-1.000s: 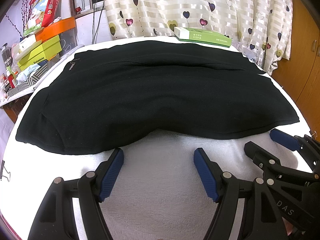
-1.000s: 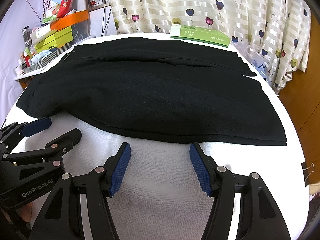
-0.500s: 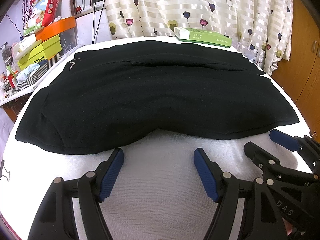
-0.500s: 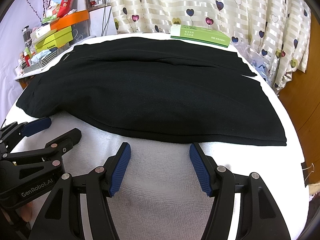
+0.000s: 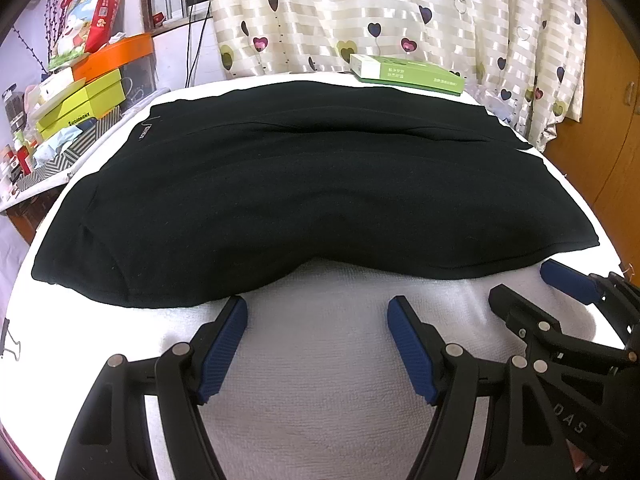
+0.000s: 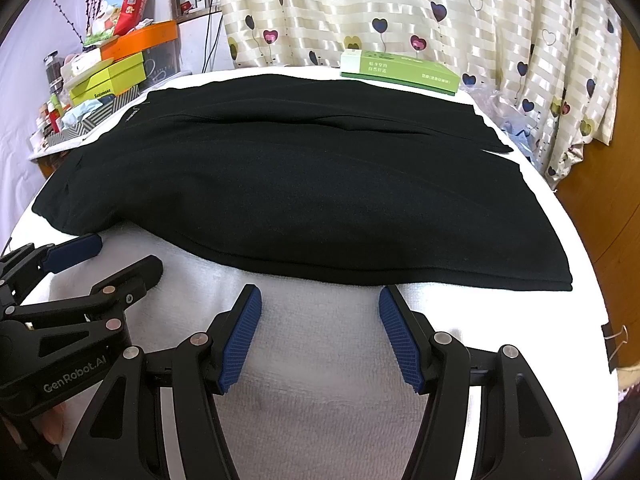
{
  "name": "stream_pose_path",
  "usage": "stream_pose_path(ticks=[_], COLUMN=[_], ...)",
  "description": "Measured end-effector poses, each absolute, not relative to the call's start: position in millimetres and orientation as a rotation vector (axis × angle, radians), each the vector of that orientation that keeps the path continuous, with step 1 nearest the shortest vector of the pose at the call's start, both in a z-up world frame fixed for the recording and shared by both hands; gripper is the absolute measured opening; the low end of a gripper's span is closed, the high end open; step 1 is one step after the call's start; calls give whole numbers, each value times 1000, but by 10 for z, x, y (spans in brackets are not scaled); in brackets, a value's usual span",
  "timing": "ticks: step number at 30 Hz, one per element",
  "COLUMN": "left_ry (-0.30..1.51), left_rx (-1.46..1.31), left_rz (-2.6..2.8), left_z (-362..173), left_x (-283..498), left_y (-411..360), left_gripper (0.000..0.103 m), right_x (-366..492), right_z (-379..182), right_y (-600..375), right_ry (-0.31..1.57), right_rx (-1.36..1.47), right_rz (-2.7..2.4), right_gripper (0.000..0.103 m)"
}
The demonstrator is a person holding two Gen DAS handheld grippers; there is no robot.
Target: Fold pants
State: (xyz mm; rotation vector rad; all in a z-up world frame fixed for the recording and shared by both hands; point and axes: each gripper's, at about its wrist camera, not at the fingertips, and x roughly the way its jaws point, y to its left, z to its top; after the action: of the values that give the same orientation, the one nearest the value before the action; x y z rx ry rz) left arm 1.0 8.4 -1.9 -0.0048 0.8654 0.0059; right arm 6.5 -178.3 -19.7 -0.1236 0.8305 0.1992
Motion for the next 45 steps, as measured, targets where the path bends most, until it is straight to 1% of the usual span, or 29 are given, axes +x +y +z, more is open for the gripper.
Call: stream_pose_path(ticks=[21, 27, 31, 37, 40, 45], left_ry=[870, 910, 923, 836, 789, 753], left_rx=[-1, -32, -71, -16, 2, 4], left_rz=[-6, -59, -130, -212, -173, -130], left_z=[9, 64, 208, 614, 801, 1017], left_x=[0, -28, -133, -197, 11, 601], left_y=[66, 104, 194, 338, 501, 832], left_gripper=[75, 75, 75, 75, 75, 75], right_x=[24, -30, -55, 231, 500, 1038], right_z=[-194, -48, 192, 573, 749, 881], right_y=[-1848, -1952, -2029, -2095, -2132, -2174], right_ry=[834, 839, 792, 695, 647, 644], right_rx=[-123, -94, -60, -92, -97, -93], right_rz=[230, 304, 377, 409, 408, 416], right_gripper=[62, 62, 62, 62, 62, 62])
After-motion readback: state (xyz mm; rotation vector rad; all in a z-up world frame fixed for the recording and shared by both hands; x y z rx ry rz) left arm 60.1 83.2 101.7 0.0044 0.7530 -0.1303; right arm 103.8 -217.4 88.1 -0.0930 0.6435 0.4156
